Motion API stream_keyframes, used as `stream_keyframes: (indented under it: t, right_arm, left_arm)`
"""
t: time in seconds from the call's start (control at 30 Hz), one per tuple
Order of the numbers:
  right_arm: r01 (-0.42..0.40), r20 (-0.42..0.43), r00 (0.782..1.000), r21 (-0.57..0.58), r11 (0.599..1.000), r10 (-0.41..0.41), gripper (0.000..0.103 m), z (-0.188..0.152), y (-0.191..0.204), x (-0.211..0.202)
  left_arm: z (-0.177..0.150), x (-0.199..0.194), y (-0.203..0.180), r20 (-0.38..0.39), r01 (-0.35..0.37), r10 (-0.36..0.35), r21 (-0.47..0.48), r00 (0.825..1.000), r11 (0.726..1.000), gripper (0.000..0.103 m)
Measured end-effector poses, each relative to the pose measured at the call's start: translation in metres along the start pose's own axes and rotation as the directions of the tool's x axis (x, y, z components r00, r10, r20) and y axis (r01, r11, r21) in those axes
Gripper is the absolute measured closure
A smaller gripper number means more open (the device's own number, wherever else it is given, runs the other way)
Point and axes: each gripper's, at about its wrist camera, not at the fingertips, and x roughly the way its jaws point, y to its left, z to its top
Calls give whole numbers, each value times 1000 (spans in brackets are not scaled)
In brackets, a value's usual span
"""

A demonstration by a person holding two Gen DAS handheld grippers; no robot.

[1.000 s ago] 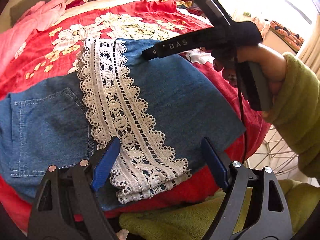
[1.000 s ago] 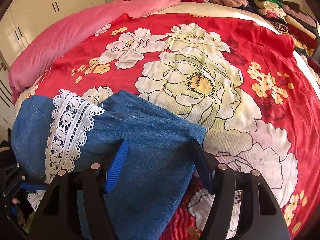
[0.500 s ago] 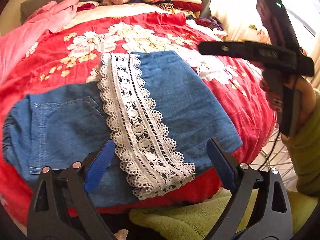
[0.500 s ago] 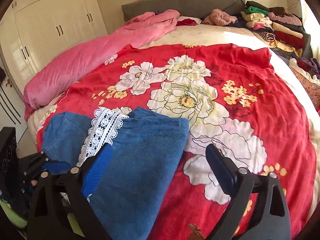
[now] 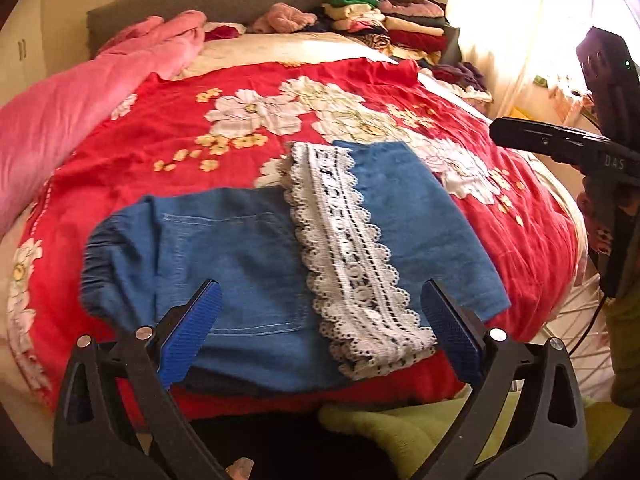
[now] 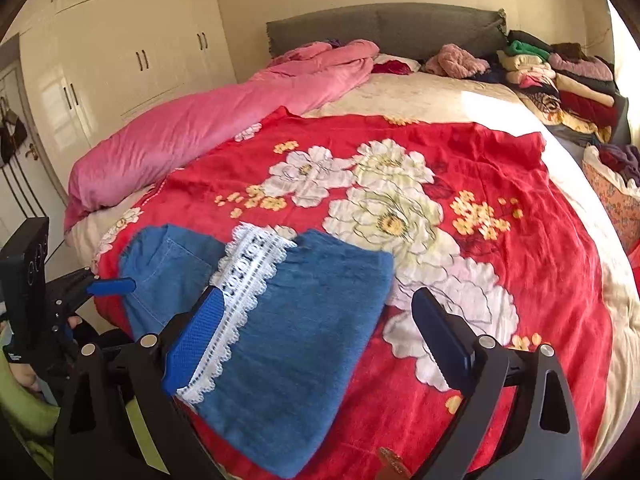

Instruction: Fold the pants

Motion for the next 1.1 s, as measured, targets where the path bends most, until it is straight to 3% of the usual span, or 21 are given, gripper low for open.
stream_keyframes:
  t: [0.57, 0.73, 0.9, 1.1]
  right_arm:
    - [-86, -4, 996, -168, 982, 87, 9, 40, 76, 19]
    - [-110, -18, 994, -214, 971, 108, 9, 52, 96, 34]
    - [-154, -57, 988, -249, 956, 144, 9, 66, 117, 57]
    - [-227, -129, 972, -267, 937, 198, 9, 78, 142, 92]
  left_arm:
    - [-9, -28, 38, 40, -95, 98, -62, 994, 994, 10]
    - [-14, -34, 70, 41, -124, 132, -156, 990, 980, 10]
    - [-22, -28, 107, 2, -116, 122, -294, 993, 949, 10]
    - [-31, -23, 127, 6, -80, 88, -365, 996, 928, 10]
